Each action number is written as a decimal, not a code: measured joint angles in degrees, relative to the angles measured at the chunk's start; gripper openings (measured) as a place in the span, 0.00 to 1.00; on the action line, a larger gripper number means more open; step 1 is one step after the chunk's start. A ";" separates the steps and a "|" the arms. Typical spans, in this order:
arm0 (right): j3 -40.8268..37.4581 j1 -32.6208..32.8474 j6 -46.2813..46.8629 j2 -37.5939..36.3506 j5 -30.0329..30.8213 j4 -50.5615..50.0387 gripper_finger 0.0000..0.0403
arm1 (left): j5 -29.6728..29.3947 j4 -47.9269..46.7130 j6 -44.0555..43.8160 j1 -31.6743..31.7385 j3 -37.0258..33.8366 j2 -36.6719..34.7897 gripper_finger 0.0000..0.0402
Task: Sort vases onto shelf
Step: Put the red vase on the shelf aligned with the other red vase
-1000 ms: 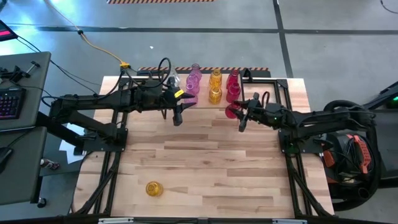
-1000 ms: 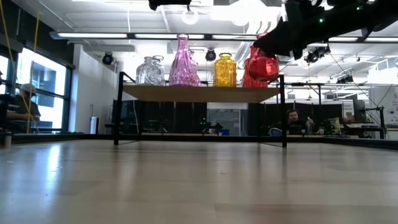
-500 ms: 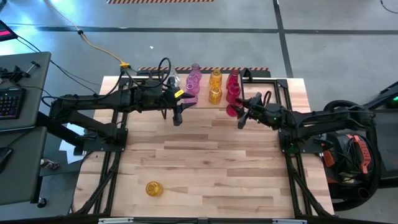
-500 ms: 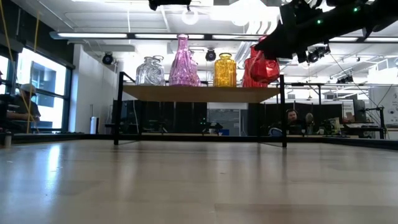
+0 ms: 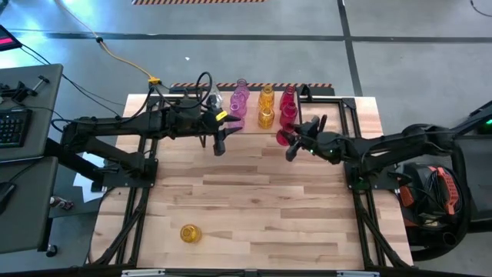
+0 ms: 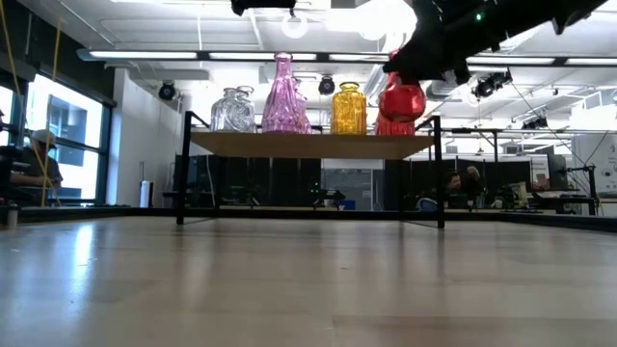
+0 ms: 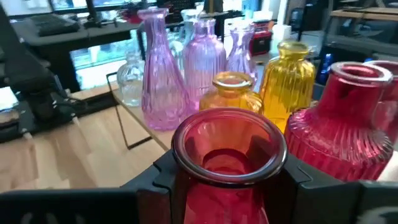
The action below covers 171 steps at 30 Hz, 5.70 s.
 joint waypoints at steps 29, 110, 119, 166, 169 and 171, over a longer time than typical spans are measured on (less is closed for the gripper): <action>1.58 9.70 11.86 8.62 30.39 0.82 0.32 | -0.02 0.01 3.96 0.82 0.00 0.00 0.30; 1.51 -2.69 9.86 8.78 18.69 5.70 0.32 | 0.00 -0.08 4.02 1.55 0.00 0.00 0.30; 1.51 -2.71 9.95 8.78 17.86 3.98 0.32 | -0.01 -0.08 4.03 1.55 0.00 0.00 0.30; 1.51 -3.94 2.68 8.76 15.49 4.02 0.33 | 0.00 -0.25 4.02 1.53 0.00 0.00 0.30; 1.51 -4.64 2.71 8.76 13.26 4.44 0.33 | 0.00 -0.25 4.02 1.55 0.00 0.00 0.30; 1.51 -5.32 2.74 8.76 11.62 4.86 0.33 | 0.00 -0.23 4.02 1.55 0.00 0.00 0.30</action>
